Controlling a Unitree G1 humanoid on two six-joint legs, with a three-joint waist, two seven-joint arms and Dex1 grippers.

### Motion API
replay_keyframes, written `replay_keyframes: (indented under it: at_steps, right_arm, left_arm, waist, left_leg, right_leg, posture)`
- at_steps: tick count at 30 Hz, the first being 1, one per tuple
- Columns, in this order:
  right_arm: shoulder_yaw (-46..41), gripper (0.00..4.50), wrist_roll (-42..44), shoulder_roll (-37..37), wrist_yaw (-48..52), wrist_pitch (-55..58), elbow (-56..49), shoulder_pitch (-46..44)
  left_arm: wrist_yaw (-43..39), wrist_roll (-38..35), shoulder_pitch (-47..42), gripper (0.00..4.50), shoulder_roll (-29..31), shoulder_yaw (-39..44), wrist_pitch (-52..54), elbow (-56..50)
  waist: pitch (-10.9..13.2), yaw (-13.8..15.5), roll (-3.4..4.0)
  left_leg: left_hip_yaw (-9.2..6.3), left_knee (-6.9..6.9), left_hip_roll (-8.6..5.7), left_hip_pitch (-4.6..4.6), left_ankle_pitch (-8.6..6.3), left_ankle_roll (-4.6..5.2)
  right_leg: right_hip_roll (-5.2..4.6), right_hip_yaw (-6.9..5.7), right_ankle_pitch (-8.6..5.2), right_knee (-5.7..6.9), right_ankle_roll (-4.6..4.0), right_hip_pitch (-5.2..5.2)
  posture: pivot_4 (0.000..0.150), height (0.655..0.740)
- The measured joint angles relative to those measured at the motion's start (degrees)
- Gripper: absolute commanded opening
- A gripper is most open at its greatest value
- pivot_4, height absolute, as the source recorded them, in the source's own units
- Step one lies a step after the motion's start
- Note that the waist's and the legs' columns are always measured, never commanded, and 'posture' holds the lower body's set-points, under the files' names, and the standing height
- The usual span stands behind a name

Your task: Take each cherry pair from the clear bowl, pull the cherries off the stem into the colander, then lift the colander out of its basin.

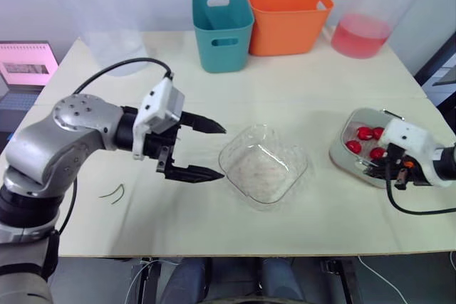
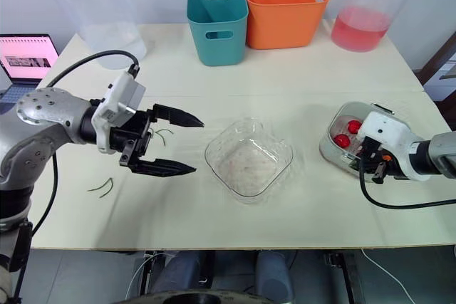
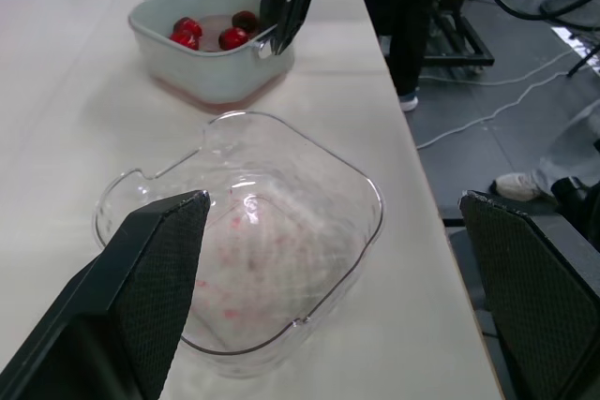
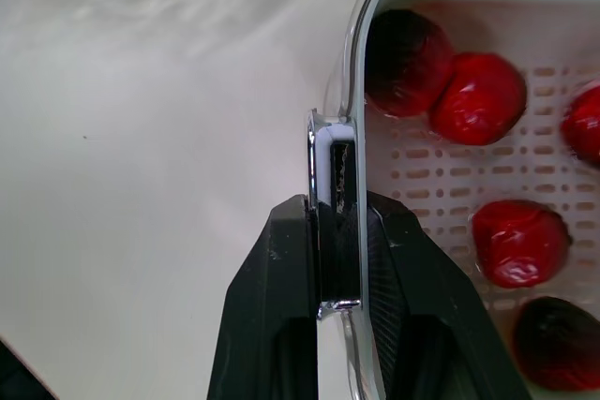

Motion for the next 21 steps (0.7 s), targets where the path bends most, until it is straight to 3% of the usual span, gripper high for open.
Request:
replay_keyframes:
  at_steps: [11, 21]
  right_arm:
    - [-6.78, 0.21, 0.54, -4.44, 7.72, 1.1, 0.27, -1.71]
    - [-7.26, 0.21, 0.22, -5.42, 11.06, -0.31, 3.12, -4.22]
  left_arm:
    - [-1.4, 4.25, 0.03, 4.5, -0.79, -1.16, -4.06, 2.68]
    - [-0.85, 5.62, 0.01, 4.5, -2.98, -1.09, -5.28, 6.21]
  waist:
    - [0.0, -0.04, 0.04]
    - [0.0, 0.09, 0.05]
  left_leg:
    - [0.02, 0.0, 0.01, 0.0, 0.0, 0.0]
    - [0.03, 0.0, -0.01, 0.0, 0.0, 0.0]
  right_leg:
    - [0.0, 0.01, 0.0, 0.0, 0.0, 0.0]
    - [-0.02, 0.01, 0.0, 0.0, 0.0, 0.0]
  posture:
    - [0.15, 0.74]
    - [0.15, 0.74]
